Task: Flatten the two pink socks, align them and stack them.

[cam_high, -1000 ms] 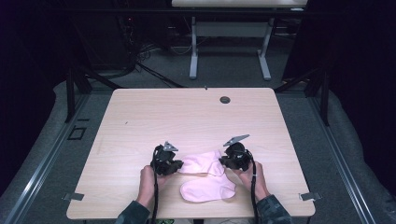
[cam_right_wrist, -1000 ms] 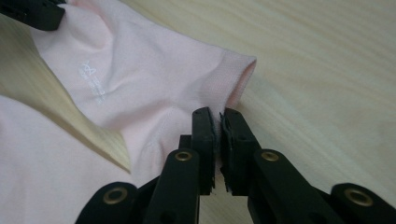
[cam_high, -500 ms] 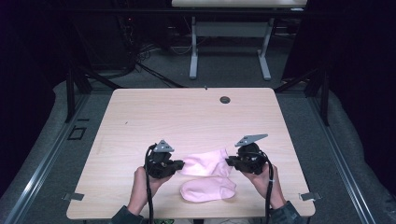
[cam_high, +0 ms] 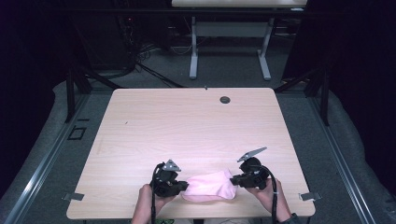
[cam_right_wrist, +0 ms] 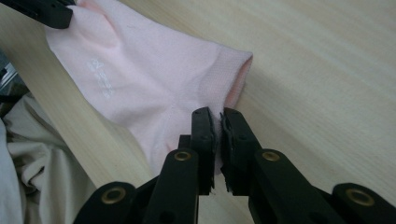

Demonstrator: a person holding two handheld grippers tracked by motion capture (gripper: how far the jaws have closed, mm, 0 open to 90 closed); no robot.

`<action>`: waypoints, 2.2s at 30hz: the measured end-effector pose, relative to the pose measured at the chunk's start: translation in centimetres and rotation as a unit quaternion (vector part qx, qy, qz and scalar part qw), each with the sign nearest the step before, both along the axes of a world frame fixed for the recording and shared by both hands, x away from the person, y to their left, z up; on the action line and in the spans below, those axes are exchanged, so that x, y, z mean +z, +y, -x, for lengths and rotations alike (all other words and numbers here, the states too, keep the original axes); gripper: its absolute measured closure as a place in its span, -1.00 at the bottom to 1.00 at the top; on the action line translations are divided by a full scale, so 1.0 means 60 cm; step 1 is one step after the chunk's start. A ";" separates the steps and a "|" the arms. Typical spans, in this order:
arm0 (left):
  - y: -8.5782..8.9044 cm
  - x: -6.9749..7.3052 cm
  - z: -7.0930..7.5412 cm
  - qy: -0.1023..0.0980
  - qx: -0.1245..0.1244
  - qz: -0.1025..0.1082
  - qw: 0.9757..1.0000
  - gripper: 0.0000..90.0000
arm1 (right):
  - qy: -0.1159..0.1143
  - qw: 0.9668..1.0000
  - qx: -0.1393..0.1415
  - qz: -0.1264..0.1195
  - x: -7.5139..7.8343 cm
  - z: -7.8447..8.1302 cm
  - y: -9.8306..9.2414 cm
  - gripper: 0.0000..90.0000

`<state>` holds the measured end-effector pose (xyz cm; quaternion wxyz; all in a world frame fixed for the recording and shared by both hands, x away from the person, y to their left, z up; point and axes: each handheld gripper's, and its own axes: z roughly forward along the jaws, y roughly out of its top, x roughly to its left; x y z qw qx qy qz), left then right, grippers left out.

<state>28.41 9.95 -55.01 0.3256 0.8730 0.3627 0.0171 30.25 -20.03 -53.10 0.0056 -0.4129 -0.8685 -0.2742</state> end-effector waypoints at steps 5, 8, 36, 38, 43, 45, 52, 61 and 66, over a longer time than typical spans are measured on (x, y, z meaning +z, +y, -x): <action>-0.013 -0.012 0.007 -0.029 -0.002 -0.040 0.999 0.87 | -0.008 1.000 -0.004 0.026 -0.030 -0.003 0.012 0.86; -0.017 -0.013 0.010 -0.044 -0.006 -0.058 0.997 0.79 | -0.019 0.999 -0.002 0.035 -0.035 0.000 0.016 0.85; 0.127 0.032 0.006 -0.110 0.125 -0.076 0.983 -0.91 | -0.136 0.983 -0.116 -0.037 0.020 0.045 -0.112 -0.79; 0.147 0.025 0.003 -0.109 0.144 -0.078 0.980 -0.94 | -0.137 0.981 -0.134 -0.037 0.015 0.047 -0.131 -0.86; 0.197 0.003 -0.005 -0.100 0.187 -0.078 0.974 -1.00 | -0.139 0.975 -0.174 -0.018 -0.004 0.049 -0.173 -0.96; 0.213 -0.007 -0.009 -0.096 0.200 -0.081 0.972 -1.00 | -0.137 0.973 -0.185 -0.006 -0.015 0.047 -0.186 -1.00; 0.248 -0.043 -0.023 -0.100 0.235 -0.082 0.963 -1.00 | -0.126 0.968 -0.216 0.012 -0.061 0.034 -0.219 -1.00; 0.258 -0.067 -0.029 -0.111 0.247 -0.052 0.961 -1.00 | -0.152 0.960 -0.234 0.034 -0.090 0.025 -0.233 -1.00; 0.262 -0.071 -0.028 -0.120 0.249 -0.040 0.960 -1.00 | -0.178 0.955 -0.236 0.028 -0.098 0.024 -0.234 -1.00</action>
